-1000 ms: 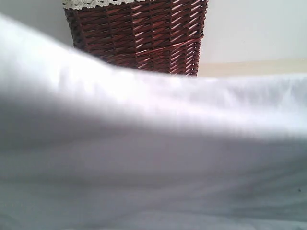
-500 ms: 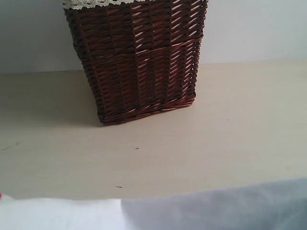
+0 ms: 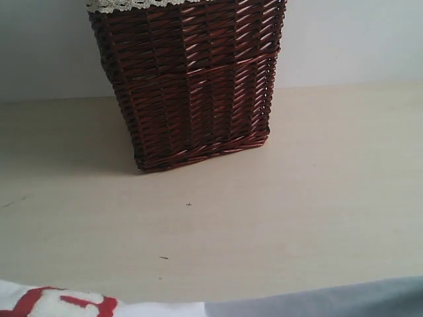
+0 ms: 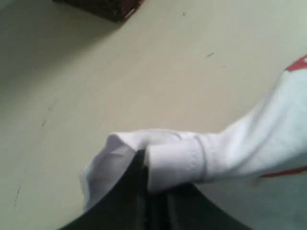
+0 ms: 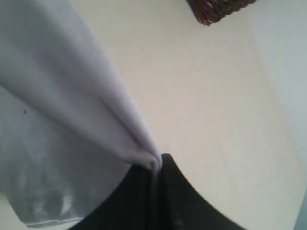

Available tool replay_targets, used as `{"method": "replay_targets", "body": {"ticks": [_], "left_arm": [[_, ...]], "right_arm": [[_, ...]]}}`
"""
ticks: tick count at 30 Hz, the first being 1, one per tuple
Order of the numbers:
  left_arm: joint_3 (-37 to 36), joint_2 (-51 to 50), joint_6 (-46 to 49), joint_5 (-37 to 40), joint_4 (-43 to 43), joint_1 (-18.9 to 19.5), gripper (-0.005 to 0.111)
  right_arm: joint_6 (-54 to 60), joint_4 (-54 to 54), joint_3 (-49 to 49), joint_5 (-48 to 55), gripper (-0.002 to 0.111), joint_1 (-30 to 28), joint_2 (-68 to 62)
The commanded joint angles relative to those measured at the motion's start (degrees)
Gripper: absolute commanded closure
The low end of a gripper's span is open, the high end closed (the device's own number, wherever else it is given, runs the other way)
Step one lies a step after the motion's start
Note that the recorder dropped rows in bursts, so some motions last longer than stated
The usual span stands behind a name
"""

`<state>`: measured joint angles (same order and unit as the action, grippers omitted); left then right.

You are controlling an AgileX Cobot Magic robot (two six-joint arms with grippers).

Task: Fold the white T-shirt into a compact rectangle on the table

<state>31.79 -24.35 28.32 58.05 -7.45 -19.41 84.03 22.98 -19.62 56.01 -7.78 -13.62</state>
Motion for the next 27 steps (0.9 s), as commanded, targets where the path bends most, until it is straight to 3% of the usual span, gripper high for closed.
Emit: {"method": "replay_targets", "body": {"ticks": [1,7,13,22,27], "left_arm": [[-2.58,-6.47,0.95,-9.55,0.06,0.13,0.107],[-2.94,-15.82,2.97,-21.5,0.16,0.13,0.107],[-2.94,-25.16,2.97,-28.46,0.52,0.13,0.107],[-2.94,-36.29,2.97,-45.8,0.82,0.13,0.107],[-2.94,-40.86,2.97,-49.85,0.82,0.13,0.107]], "right_arm": [[2.42,1.14,2.65,-6.88,0.108,-0.18,-2.68],[8.77,5.25,5.09,-11.11,0.108,-0.18,-7.93],[12.21,10.81,6.17,-17.79,0.108,-0.18,-14.34],[12.21,15.76,6.17,-35.15,0.108,-0.18,-26.2],[12.21,21.51,6.07,-44.68,0.108,-0.18,-33.19]]}}
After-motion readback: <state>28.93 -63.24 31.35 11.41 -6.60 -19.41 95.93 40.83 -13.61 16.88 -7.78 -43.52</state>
